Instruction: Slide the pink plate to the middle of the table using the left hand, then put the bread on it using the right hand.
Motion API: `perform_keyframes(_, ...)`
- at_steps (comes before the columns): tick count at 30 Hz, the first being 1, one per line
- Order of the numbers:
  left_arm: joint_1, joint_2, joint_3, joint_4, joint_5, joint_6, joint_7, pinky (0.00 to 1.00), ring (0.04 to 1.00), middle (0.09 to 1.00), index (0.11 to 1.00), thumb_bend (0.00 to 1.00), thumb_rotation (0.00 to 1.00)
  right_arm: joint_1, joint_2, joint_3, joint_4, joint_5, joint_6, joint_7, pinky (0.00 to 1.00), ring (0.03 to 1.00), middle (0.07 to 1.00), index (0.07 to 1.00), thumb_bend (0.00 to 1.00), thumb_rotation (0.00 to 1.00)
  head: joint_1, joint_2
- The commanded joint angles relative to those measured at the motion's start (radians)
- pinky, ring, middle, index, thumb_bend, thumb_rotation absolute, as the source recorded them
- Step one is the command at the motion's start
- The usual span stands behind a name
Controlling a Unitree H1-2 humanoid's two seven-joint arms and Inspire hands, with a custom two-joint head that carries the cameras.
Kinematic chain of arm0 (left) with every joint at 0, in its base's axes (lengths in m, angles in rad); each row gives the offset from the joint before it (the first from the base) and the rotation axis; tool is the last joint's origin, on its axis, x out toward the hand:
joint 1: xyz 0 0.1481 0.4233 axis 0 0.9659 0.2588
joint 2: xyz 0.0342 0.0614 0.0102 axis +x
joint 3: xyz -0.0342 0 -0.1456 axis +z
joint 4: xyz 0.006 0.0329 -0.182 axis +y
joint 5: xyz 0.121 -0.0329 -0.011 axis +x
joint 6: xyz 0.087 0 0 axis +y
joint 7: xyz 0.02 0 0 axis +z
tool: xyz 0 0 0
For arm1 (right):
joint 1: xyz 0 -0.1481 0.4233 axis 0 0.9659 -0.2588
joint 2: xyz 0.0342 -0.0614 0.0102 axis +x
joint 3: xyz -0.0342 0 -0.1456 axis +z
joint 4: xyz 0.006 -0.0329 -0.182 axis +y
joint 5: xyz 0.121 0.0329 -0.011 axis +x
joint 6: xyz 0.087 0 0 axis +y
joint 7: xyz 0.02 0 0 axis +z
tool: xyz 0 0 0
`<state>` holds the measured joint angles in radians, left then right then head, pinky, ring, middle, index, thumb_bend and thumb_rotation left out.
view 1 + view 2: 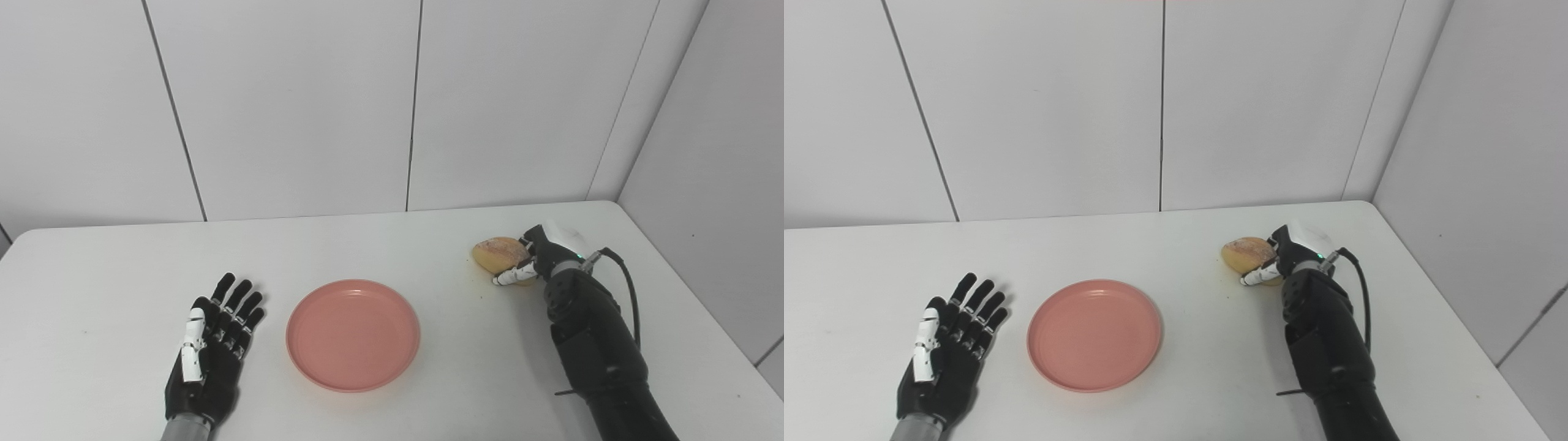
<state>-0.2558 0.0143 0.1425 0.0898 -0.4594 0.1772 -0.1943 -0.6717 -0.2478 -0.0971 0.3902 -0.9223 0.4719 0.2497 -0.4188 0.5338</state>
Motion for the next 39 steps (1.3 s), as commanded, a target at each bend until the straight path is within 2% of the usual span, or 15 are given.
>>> perform_keyframes(1, 0.025, -0.007, -0.001, 0.024, 0.011, 0.025, 0.02, 0.95, 0.912, 0.923, 0.922, 0.34, 1.0, -0.024, -0.018, 0.005, -0.058, 0.02, -0.002, -0.045, 0.31, 0.383, 0.432, 0.48, 0.5, 0.13, 0.003, 0.001)
perform_keyframes(9, 0.028, -0.006, -0.008, 0.03, 0.013, 0.01, 0.009, 0.95, 0.915, 0.926, 0.927, 0.35, 1.0, -0.008, -0.025, 0.037, -0.163, 0.084, -0.003, -0.057, 0.3, 0.367, 0.422, 0.48, 0.5, 0.14, 0.019, 0.003)
perform_keyframes(17, 0.033, -0.02, -0.018, 0.02, 0.03, 0.005, 0.028, 0.94, 0.908, 0.919, 0.914, 0.35, 1.0, -0.007, -0.002, 0.067, -0.297, 0.071, -0.002, 0.008, 0.25, 0.31, 0.368, 0.476, 0.5, 0.14, 0.051, 0.002)
perform_keyframes(21, 0.036, -0.026, -0.021, 0.013, 0.039, 0.003, 0.03, 0.95, 0.912, 0.922, 0.912, 0.36, 1.0, -0.006, 0.017, 0.096, -0.355, 0.06, -0.002, 0.035, 0.29, 0.34, 0.38, 0.476, 0.5, 0.14, 0.066, 0.002)
perform_keyframes(25, 0.038, -0.035, -0.024, 0.013, 0.045, -0.006, 0.031, 0.94, 0.907, 0.915, 0.905, 0.36, 1.0, -0.008, 0.04, 0.137, -0.404, 0.034, -0.002, 0.065, 0.31, 0.37, 0.414, 0.478, 0.5, 0.14, 0.087, 0.003)
perform_keyframes(30, 0.042, -0.049, -0.034, -0.001, 0.057, -0.005, 0.051, 0.93, 0.901, 0.911, 0.9, 0.37, 1.0, -0.01, 0.065, 0.205, -0.447, 0.054, -0.006, 0.088, 0.24, 0.303, 0.369, 0.477, 0.5, 0.13, 0.128, 0.008)
perform_keyframes(33, 0.045, -0.058, -0.042, -0.007, 0.077, -0.012, 0.063, 0.93, 0.896, 0.906, 0.896, 0.38, 1.0, -0.011, 0.073, 0.248, -0.455, 0.054, -0.006, 0.09, 0.32, 0.353, 0.405, 0.481, 0.5, 0.13, 0.145, 0.01)
perform_keyframes(36, 0.047, -0.067, -0.046, -0.012, 0.089, -0.012, 0.073, 0.93, 0.895, 0.906, 0.894, 0.38, 1.0, -0.012, 0.09, 0.28, -0.453, 0.057, -0.004, 0.089, 0.32, 0.363, 0.418, 0.482, 0.5, 0.13, 0.167, 0.013)
perform_keyframes(39, 0.046, -0.072, -0.052, -0.014, 0.096, -0.013, 0.077, 0.94, 0.902, 0.911, 0.901, 0.39, 1.0, -0.013, 0.105, 0.32, -0.444, 0.057, -0.008, 0.089, 0.22, 0.284, 0.361, 0.477, 0.5, 0.13, 0.183, 0.015)
